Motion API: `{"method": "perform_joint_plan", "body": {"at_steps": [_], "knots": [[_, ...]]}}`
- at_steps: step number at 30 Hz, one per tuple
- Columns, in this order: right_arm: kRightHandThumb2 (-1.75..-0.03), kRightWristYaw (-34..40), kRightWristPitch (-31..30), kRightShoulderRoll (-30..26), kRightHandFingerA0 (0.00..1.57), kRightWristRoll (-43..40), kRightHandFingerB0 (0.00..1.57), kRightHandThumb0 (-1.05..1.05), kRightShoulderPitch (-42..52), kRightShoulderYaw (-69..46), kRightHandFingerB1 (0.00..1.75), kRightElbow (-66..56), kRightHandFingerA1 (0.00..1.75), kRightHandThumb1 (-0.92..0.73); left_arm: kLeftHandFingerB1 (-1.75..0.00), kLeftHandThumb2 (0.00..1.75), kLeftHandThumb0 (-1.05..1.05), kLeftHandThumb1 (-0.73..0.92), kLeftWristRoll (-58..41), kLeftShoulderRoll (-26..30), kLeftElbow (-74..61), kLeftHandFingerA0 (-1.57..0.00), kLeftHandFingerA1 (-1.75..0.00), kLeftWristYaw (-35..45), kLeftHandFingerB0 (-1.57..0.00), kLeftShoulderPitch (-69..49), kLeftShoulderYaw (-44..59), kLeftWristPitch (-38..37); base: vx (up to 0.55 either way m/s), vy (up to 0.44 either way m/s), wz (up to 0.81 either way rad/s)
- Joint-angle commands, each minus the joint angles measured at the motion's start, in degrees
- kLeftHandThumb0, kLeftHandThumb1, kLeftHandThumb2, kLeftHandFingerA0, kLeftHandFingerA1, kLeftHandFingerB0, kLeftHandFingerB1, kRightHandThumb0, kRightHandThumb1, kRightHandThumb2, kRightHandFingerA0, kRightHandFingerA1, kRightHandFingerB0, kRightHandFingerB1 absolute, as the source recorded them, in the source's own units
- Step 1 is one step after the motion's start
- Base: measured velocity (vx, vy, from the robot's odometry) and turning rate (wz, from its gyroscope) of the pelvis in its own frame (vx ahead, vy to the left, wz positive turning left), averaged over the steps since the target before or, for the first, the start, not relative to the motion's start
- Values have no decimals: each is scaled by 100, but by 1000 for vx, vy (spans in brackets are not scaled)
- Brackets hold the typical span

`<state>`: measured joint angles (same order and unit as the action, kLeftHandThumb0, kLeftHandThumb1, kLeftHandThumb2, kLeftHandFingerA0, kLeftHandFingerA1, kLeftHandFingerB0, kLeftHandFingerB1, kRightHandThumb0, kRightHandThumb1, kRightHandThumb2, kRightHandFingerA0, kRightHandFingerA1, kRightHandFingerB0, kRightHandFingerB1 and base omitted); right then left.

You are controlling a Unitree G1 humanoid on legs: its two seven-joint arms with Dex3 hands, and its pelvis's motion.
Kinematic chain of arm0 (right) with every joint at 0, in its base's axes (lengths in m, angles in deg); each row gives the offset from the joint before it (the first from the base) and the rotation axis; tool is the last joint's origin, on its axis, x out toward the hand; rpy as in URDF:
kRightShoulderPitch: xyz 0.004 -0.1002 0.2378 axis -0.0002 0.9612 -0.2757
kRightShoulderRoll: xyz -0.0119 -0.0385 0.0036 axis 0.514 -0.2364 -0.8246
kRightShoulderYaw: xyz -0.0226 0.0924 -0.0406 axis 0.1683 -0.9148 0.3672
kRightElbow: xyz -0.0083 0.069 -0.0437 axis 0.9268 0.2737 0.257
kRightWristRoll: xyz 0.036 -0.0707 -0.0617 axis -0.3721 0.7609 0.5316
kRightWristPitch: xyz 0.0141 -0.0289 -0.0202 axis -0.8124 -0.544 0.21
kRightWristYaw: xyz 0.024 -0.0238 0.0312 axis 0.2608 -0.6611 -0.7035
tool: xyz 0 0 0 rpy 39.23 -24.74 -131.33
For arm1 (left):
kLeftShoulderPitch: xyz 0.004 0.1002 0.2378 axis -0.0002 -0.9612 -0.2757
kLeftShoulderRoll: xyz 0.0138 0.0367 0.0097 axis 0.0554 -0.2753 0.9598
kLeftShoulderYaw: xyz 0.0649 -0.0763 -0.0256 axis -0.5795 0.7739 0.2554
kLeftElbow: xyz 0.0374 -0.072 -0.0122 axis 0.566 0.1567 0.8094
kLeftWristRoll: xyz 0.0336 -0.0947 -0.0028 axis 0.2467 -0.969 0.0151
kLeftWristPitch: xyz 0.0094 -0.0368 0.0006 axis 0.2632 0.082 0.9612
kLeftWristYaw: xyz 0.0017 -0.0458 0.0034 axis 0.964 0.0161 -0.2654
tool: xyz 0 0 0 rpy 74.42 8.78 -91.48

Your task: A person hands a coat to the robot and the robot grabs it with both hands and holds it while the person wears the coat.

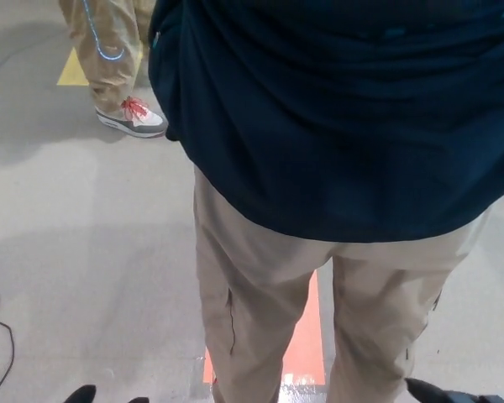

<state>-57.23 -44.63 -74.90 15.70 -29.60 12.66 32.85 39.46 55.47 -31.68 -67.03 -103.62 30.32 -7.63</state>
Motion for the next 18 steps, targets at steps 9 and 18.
{"method": "perform_joint_plan", "body": {"at_steps": [9,18], "knots": [[-64,-2358,-2372,-453,33,443,28,-50,-1449,554,33,450,35,-81,-49,107,-74,74,-205,20,899,-36,-53,1360,-33,1437,-290,997,0,0,0],[-64,-2816,-2689,-667,34,246,31,-53,-2351,725,34,773,35,-81,-47,103,-68,66,-430,-35,1062,-40,-55,1803,-28,2295,-218,1045,0,0,0]]}}
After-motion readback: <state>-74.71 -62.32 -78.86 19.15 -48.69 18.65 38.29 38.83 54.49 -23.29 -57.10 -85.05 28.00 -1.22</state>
